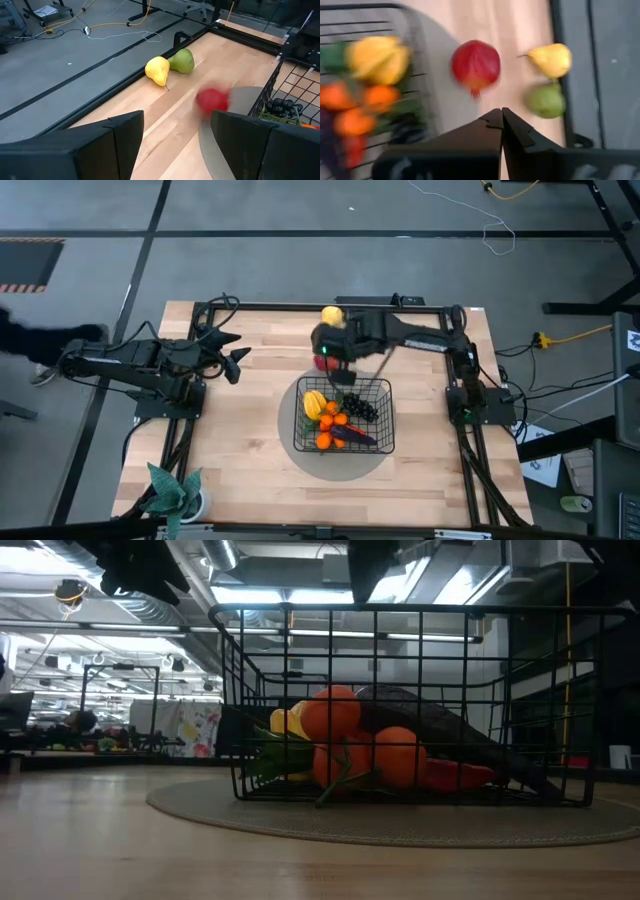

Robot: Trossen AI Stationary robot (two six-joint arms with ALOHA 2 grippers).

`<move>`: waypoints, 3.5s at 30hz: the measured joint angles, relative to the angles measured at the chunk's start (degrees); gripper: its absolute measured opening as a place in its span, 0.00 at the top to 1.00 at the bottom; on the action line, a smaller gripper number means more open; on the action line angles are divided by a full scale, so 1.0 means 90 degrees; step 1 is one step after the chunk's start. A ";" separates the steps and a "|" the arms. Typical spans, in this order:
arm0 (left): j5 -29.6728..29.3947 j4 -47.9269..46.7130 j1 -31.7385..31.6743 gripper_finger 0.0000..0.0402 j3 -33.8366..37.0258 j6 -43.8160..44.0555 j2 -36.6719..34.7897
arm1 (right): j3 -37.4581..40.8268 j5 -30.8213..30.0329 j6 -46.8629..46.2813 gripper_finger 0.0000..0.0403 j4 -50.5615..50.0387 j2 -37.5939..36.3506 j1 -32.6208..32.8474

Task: Build produce basket
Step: Put the pomegranate into the wire basket

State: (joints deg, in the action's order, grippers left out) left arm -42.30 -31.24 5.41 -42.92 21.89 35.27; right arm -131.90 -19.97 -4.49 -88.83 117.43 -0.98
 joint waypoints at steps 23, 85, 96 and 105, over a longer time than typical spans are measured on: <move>0.0379 -0.0002 0.0002 0.46 0.0000 0.0002 0.0002 | -0.0208 -0.0585 0.0466 1.00 -0.0108 -0.0002 -0.0926; 0.0611 -0.0078 -0.0001 0.46 0.0073 0.0036 0.0075 | 0.1817 0.6678 0.2819 0.92 0.2094 0.0920 -0.2834; 0.0593 -0.0083 -0.0002 0.46 0.0073 0.0005 0.0075 | 0.1756 0.4798 0.2144 0.75 0.1976 0.0923 -0.2834; 0.0554 -0.0087 0.0000 0.46 0.0073 -0.0190 0.0075 | 0.1736 0.4719 0.1672 0.62 0.1562 0.0923 -0.2834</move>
State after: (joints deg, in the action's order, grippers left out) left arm -37.32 -32.03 5.41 -42.26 20.18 35.94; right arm -116.28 22.50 10.56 -74.78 125.73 -26.48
